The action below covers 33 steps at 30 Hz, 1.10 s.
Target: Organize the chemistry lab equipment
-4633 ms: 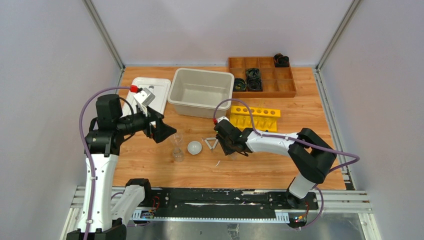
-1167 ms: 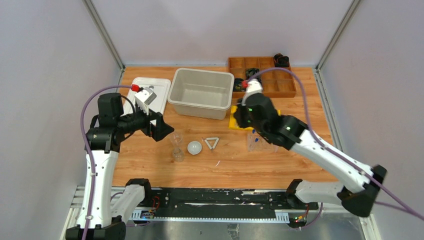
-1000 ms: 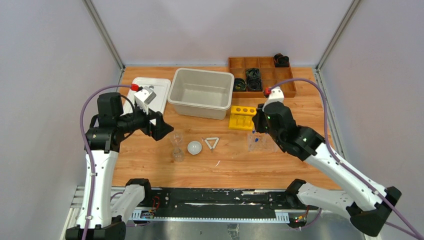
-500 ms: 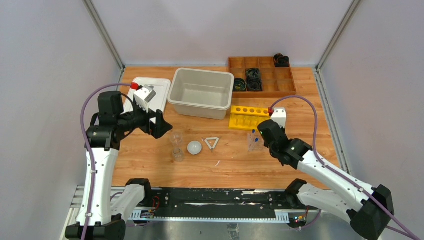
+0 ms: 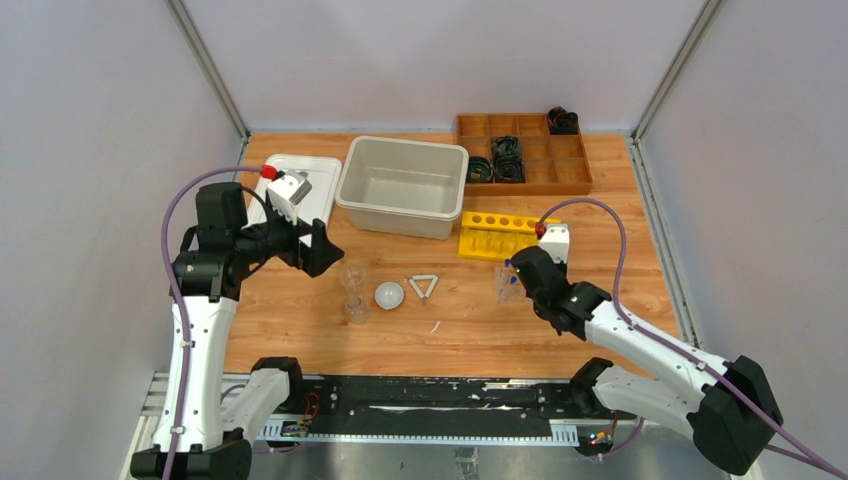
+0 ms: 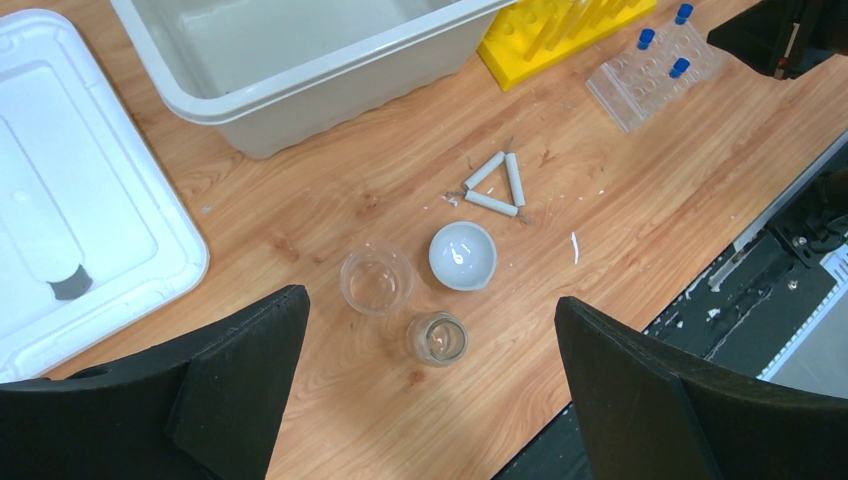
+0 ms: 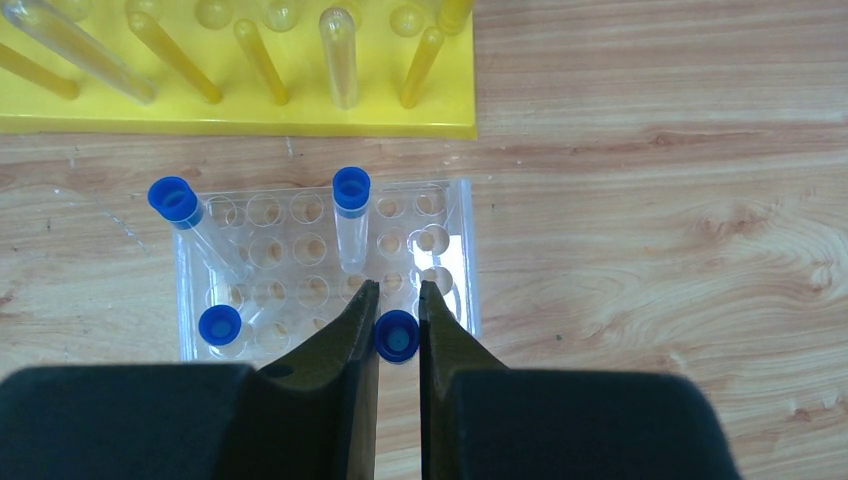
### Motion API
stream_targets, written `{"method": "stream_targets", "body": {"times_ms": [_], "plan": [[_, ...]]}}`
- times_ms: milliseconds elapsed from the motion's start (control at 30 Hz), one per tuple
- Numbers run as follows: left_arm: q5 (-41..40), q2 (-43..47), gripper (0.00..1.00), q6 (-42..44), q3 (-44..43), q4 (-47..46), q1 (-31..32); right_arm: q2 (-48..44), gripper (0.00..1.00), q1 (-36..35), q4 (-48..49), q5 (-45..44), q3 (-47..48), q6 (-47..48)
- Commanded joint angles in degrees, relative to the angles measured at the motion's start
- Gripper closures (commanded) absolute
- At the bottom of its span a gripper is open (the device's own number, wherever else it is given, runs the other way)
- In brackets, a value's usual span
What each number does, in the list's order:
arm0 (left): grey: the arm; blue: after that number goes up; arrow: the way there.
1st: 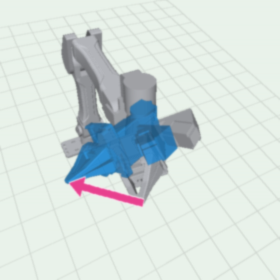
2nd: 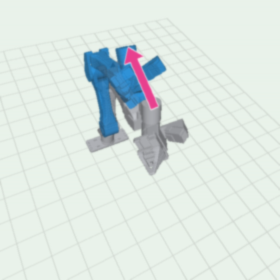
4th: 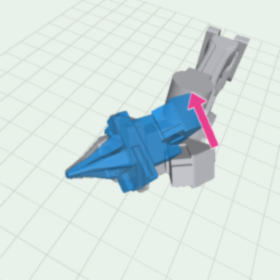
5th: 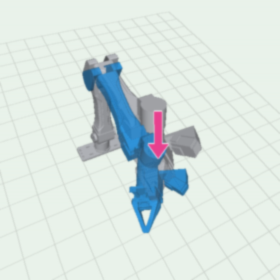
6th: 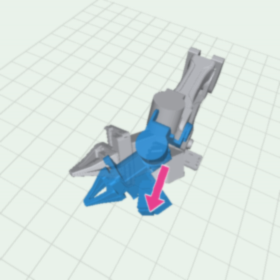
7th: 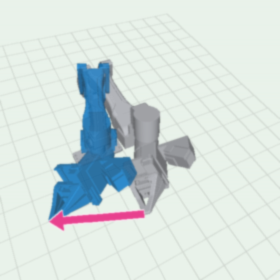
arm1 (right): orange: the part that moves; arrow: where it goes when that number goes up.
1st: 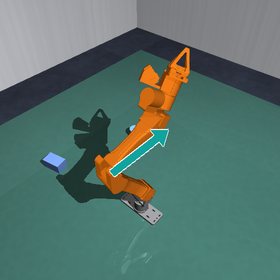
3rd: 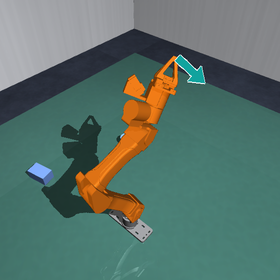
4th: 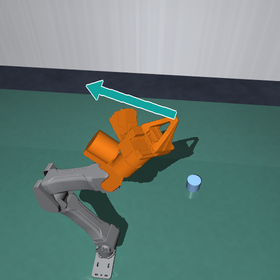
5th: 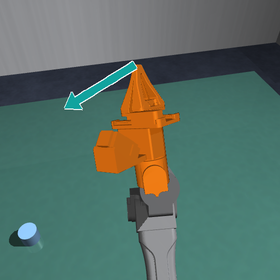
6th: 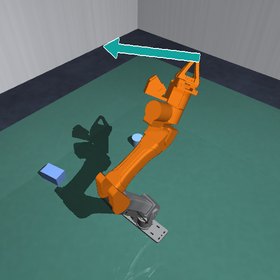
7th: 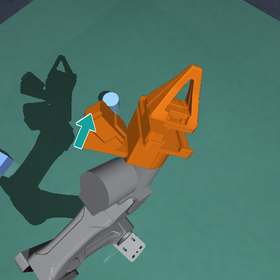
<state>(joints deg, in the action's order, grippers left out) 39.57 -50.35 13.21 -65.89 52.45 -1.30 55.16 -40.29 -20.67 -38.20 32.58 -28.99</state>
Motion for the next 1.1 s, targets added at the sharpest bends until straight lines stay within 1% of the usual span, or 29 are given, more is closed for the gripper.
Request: {"method": "stream_targets", "body": {"times_ms": [0, 433, 633, 800, 900, 1067], "plan": [[-0.11, 0.97, 0.00, 0.15, -0.61, -0.40, 0.07, -0.25, 1.00, 1.19, 2.68, -1.38, -2.01, -1.70], [0.07, 1.31, 0.00, 0.41, -0.53, -0.41, 0.07, 1.70, 1.00, 1.63, 4.99, -0.63, -4.37, -2.53], [0.48, 1.48, 0.00, 0.59, -0.56, -0.41, 0.07, -2.67, 1.00, 1.63, 3.76, 1.18, -2.37, -1.71], [1.14, 1.42, 0.00, 0.68, -0.22, -0.41, 0.07, -6.63, 1.00, 1.92, 4.07, -1.32, -1.82, -0.68], [1.59, 1.22, 0.00, 0.58, -0.31, -0.40, 0.07, -5.31, 1.00, 2.92, 5.24, -1.62, -1.52, 0.09], [1.74, 1.65, 0.00, 0.84, -0.35, -0.41, 0.07, -0.42, 1.00, 3.98, 6.80, -1.53, -1.16, -0.47]]}}
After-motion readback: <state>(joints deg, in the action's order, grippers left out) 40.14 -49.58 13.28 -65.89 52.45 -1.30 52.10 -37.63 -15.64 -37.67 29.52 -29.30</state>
